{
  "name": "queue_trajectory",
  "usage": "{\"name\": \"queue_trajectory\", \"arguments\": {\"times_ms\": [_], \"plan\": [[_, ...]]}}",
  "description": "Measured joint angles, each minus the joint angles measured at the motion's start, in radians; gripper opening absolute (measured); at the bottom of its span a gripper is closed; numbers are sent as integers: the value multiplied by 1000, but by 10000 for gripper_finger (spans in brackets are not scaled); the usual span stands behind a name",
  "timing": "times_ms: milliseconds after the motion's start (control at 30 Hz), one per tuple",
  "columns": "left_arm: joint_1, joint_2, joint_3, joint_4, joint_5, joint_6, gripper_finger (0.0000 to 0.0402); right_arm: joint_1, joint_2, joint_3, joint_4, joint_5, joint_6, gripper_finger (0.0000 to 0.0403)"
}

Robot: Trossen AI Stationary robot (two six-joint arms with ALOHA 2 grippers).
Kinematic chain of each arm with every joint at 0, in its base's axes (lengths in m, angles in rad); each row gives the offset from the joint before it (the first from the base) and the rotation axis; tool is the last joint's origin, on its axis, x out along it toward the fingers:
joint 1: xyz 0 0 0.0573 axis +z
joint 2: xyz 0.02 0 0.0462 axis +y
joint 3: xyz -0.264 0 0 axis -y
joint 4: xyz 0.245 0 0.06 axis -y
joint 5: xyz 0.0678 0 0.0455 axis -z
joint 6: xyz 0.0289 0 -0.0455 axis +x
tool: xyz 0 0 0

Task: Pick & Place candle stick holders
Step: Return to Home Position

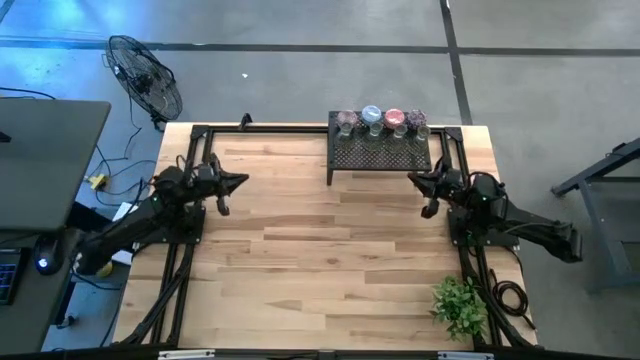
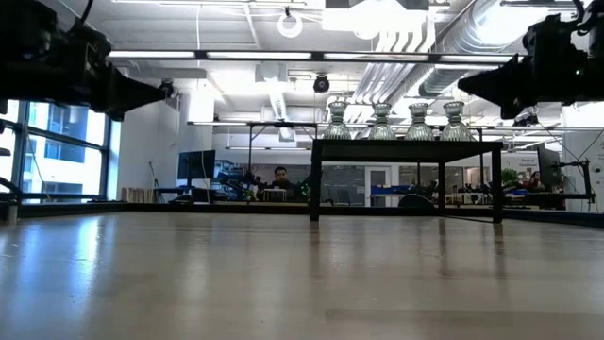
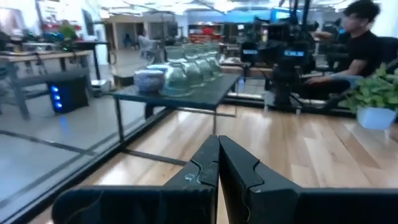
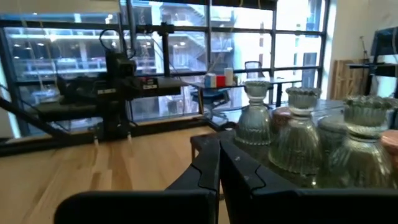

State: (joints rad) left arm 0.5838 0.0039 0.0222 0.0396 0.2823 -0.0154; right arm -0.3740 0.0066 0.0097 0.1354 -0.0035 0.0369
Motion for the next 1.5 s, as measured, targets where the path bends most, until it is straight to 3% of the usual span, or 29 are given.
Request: {"name": "queue_trajectory", "arguments": {"times_ms": [267,667,800,900,1167,1333,1500], "plan": [[104,17,-1,3,47,-26,0,0,1,0,-44,37,7,0],[110,17,-3,3,51,-43,0,1,1,0,-76,198,-16,0],[110,17,-3,11,139,-56,0,0,2,0,-75,233,-18,0],[110,17,-4,12,149,-98,0,0,2,0,-76,232,3,0],[110,18,-4,4,32,-121,0,0,2,0,-81,226,143,0],[110,18,-4,23,72,-148,0,1,2,-1,-93,173,89,0],[110,18,-4,30,42,-151,0,1,2,-1,-94,151,5,0]]}}
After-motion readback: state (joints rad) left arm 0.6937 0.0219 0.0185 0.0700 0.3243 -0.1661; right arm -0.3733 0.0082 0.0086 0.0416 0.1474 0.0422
